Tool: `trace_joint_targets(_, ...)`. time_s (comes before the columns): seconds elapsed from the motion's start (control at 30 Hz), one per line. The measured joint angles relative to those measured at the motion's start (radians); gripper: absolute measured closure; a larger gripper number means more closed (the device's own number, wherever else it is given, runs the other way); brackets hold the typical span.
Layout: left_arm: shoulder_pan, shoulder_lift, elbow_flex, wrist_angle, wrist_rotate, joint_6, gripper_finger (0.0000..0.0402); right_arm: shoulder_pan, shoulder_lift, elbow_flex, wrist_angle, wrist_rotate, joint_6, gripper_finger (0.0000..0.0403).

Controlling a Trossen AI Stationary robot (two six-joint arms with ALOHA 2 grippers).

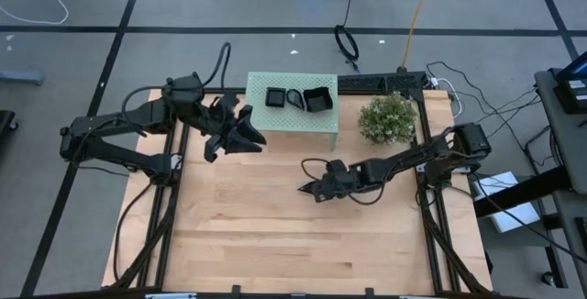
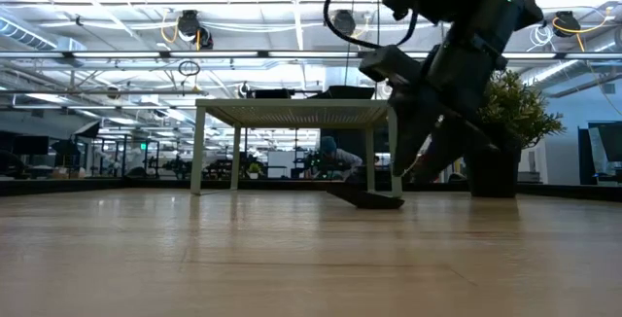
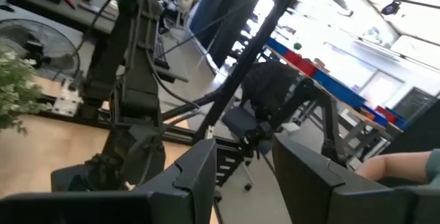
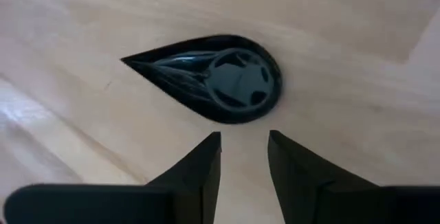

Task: Pick & Place Mini shaped plates
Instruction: Stack the black drop-shaped plate on top of the other black drop-shaped plate on the shelf

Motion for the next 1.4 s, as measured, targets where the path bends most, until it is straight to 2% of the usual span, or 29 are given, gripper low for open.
trace_joint_targets(0.17, 0.000, 0.000, 0.000, -0.001, 0.023, 0.000, 0.0256, 0.011, 0.000, -0.001, -0.008, 0.073, 0.071, 0.0292)
trace_joint_targets(0.43, 0.000, 0.000, 0.000, -0.002, 0.024, 0.000, 0.0256, 0.011, 0.067, 0.000, 0.016, 0.081, 0.129, 0.0293)
trace_joint_targets(0.63, -0.001, 0.000, 0.000, -0.002, 0.023, 0.000, 0.0256, 0.010, 0.117, 0.002, 0.046, 0.108, 0.105, 0.0293)
trace_joint_targets(0.83, -0.001, 0.000, 0.000, -0.002, 0.023, 0.006, 0.0256, 0.010, 0.130, 0.003, 0.028, 0.107, 0.020, 0.0313)
trace_joint_targets(1.07, -0.001, 0.000, 0.000, -0.002, 0.020, 0.006, 0.0256, 0.009, 0.128, 0.001, 0.021, 0.104, -0.061, 0.0395)
trace_joint_targets(1.17, -0.001, 0.000, 0.000, -0.002, 0.020, 0.006, 0.0256, 0.008, 0.128, 0.000, 0.025, 0.103, -0.117, 0.0392)
trace_joint_targets(1.33, -0.001, 0.000, 0.000, -0.002, 0.020, 0.004, 0.0256, 0.002, 0.092, -0.002, 0.029, 0.097, -0.370, 0.0401)
trace_joint_targets(1.4, -0.001, 0.000, 0.000, -0.002, 0.020, 0.003, 0.0256, -0.003, 0.071, -0.004, 0.030, 0.125, -0.484, 0.0400)
